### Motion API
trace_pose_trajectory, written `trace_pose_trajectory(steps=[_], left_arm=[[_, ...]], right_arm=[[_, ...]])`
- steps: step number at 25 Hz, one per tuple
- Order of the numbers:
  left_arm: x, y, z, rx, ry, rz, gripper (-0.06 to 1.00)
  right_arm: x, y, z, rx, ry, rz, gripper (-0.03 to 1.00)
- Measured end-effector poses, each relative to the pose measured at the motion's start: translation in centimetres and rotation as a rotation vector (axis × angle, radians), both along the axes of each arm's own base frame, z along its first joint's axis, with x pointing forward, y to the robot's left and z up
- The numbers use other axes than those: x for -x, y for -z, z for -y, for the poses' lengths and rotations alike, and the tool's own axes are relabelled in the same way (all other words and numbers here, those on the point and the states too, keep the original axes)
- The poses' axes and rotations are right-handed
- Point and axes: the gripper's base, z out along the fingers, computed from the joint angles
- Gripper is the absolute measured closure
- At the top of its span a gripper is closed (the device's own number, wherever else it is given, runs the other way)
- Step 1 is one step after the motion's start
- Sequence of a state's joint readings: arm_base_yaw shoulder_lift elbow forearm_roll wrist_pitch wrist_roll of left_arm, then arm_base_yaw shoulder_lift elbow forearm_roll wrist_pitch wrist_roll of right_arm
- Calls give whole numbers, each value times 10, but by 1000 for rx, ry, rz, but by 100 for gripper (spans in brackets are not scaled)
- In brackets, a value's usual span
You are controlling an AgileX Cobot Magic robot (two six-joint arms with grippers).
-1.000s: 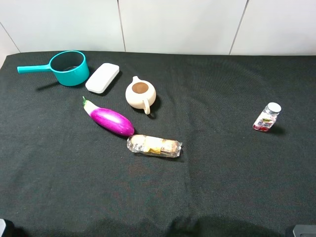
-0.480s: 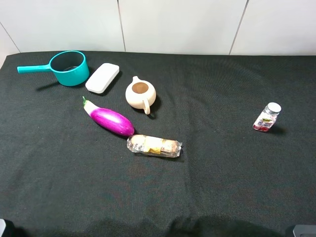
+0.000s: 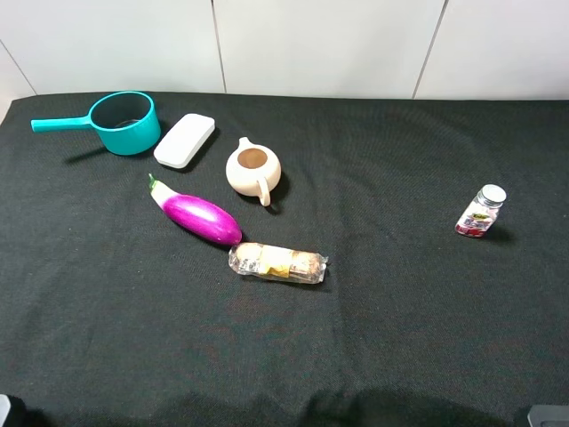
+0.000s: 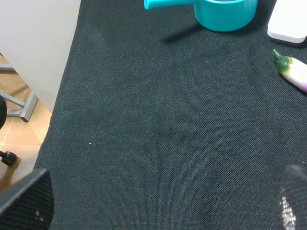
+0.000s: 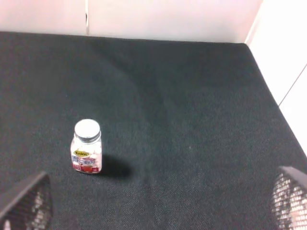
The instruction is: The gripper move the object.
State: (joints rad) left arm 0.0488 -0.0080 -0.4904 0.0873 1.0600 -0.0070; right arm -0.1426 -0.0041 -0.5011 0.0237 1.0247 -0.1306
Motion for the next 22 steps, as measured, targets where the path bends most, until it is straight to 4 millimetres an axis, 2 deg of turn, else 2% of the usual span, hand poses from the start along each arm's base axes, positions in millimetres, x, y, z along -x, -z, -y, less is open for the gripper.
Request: trace_pose_trajectory(steps=[22], left_arm=[[0, 0, -2, -18, -12, -1, -5]], right_arm=[[0, 0, 0, 2, -43, 1, 27]])
